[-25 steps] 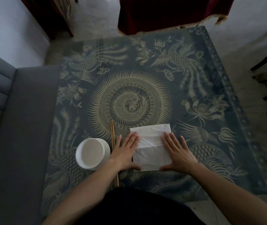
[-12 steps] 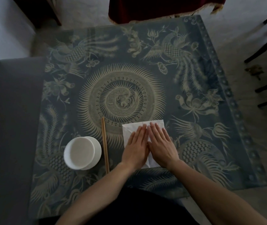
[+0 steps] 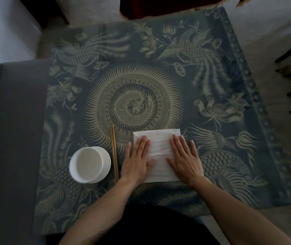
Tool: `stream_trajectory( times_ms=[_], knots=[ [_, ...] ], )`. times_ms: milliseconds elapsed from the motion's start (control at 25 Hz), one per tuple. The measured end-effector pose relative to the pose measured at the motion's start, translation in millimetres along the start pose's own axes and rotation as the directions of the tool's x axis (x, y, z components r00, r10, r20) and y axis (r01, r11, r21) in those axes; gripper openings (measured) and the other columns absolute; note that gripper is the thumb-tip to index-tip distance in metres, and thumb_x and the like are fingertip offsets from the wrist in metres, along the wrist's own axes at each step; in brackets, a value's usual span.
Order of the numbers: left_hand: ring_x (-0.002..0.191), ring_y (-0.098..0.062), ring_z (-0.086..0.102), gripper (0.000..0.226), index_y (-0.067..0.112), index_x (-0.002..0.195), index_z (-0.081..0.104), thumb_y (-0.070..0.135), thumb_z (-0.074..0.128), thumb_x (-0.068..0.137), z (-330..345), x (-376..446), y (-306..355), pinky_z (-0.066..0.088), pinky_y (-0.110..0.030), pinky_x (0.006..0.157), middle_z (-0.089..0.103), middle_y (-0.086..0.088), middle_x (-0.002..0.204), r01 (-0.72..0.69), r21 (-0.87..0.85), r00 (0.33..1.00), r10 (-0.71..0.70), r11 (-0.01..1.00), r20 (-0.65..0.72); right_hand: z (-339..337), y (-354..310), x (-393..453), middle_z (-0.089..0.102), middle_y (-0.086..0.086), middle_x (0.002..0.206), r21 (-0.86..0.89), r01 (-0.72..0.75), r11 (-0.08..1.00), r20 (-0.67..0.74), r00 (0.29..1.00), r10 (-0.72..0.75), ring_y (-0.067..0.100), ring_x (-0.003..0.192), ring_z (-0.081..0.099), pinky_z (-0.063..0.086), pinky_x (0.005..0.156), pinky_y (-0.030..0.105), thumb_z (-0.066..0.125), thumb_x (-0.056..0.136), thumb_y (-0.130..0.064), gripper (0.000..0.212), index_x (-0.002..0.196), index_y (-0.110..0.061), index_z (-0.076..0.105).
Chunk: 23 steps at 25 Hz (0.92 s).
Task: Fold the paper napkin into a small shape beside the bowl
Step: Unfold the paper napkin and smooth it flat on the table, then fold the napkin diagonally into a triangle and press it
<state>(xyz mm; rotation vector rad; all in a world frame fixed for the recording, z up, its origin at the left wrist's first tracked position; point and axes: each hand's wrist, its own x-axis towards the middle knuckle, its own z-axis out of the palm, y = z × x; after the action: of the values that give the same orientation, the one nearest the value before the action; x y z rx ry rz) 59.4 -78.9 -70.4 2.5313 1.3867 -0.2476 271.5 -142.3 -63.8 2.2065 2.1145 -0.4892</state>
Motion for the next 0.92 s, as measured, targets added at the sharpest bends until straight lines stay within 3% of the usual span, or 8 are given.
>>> stream_trajectory(
  times_ms=[160, 400, 640, 800, 920],
  knots=[
    [0.151, -0.02, -0.001, 0.078, 0.014, 0.156, 0.005, 0.064, 0.015, 0.097, -3, -8, -16, 0.0, -0.052, 0.119, -0.001, -0.004, 0.165, 0.09, 0.029, 0.996, -0.091, 0.995, 0.009, 0, 10, -5, 0.006, 0.0, 0.162, -0.032, -0.075, 0.997, -0.013, 0.997, 0.075, 0.024, 0.148, -0.003, -0.002, 0.117, 0.057, 0.019, 0.096, -0.065, 0.077, 0.155, -0.018, 0.003],
    [0.15, -0.019, -0.014, 0.082, 0.015, 0.154, -0.01, 0.069, 0.002, 0.094, -9, -12, -26, -0.007, -0.051, 0.119, -0.013, -0.002, 0.164, 0.143, 0.072, 0.989, -0.145, 0.987, 0.021, -3, 20, -12, 0.006, 0.001, 0.162, -0.075, -0.1, 0.992, -0.035, 0.995, 0.098, 0.027, 0.148, -0.003, -0.005, 0.115, 0.061, 0.02, 0.093, -0.069, 0.082, 0.154, -0.016, 0.005],
    [0.15, -0.023, -0.006, 0.077, 0.009, 0.156, 0.003, 0.06, 0.008, 0.098, -6, -15, -3, -0.008, -0.046, 0.119, -0.01, -0.005, 0.163, -0.026, 0.03, 0.999, 0.025, 0.999, 0.029, 4, -7, -25, 0.01, 0.009, 0.162, -0.071, 0.128, 0.989, 0.012, 0.992, -0.128, 0.026, 0.148, 0.001, 0.006, 0.116, 0.057, 0.026, 0.095, -0.059, 0.078, 0.153, -0.009, 0.014],
    [0.15, -0.021, -0.005, 0.078, 0.011, 0.154, -0.001, 0.062, 0.008, 0.096, -6, -21, -10, -0.003, -0.051, 0.119, -0.007, -0.004, 0.163, 0.064, 0.063, 0.996, -0.068, 0.996, 0.061, 6, 1, -34, 0.013, 0.008, 0.16, -0.052, 0.058, 0.997, 0.012, 0.998, -0.058, 0.027, 0.148, 0.007, 0.007, 0.116, 0.056, 0.027, 0.095, -0.059, 0.077, 0.152, -0.009, 0.016],
    [0.149, -0.02, -0.016, 0.077, 0.013, 0.153, -0.013, 0.061, 0.0, 0.094, -10, -21, -17, -0.012, -0.05, 0.118, -0.013, -0.002, 0.163, 0.113, 0.073, 0.99, -0.119, 0.991, 0.079, 4, 6, -38, 0.01, 0.008, 0.161, -0.063, 0.027, 0.998, 0.021, 0.999, -0.025, 0.028, 0.148, 0.004, 0.007, 0.115, 0.056, 0.023, 0.095, -0.06, 0.077, 0.153, -0.009, 0.013]
  ],
)
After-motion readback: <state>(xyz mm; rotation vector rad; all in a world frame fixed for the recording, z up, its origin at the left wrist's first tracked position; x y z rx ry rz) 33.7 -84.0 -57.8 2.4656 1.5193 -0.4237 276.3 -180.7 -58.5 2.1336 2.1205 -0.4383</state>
